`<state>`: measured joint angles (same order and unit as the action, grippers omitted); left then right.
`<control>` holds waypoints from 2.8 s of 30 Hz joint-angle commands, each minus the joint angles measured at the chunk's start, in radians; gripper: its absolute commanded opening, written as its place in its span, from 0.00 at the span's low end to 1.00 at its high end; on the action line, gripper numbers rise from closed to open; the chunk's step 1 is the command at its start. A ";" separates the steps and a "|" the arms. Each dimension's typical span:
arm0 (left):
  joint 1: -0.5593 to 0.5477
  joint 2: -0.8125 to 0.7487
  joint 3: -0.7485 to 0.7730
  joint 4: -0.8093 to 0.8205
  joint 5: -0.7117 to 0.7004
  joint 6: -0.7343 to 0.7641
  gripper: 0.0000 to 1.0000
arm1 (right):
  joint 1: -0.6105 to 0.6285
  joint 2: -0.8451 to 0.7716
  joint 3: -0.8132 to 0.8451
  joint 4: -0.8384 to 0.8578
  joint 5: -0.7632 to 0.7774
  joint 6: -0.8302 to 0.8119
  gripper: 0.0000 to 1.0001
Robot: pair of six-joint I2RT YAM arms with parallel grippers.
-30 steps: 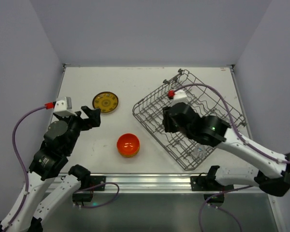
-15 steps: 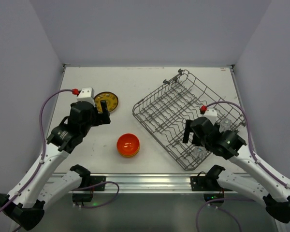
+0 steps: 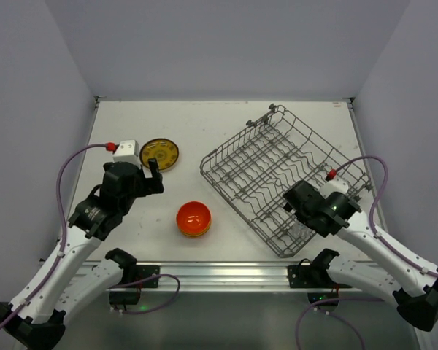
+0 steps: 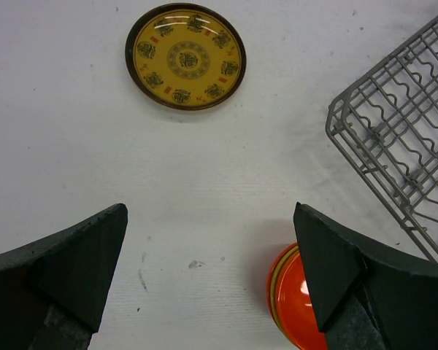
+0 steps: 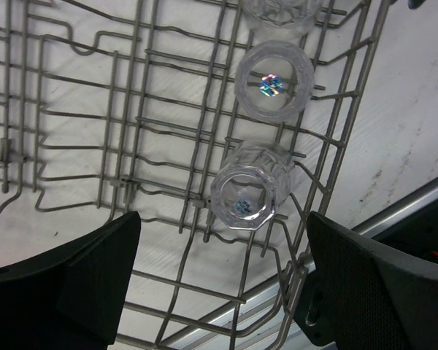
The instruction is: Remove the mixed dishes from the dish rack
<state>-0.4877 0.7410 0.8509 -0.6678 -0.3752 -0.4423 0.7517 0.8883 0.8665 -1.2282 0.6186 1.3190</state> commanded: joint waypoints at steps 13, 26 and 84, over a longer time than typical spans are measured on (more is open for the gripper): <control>-0.058 -0.042 -0.010 0.048 0.004 0.017 1.00 | -0.002 0.196 -0.053 -0.028 0.102 0.290 0.85; -0.069 -0.055 -0.010 0.045 -0.013 0.011 1.00 | -0.003 0.296 -0.078 0.044 0.110 0.304 0.79; -0.084 -0.190 -0.009 0.114 0.128 0.062 1.00 | 0.043 -0.081 0.118 0.467 -0.035 -0.167 0.00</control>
<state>-0.5655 0.6079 0.8387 -0.6437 -0.3283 -0.4259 0.7921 0.8677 0.9417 -1.0454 0.6346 1.3315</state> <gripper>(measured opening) 0.997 0.537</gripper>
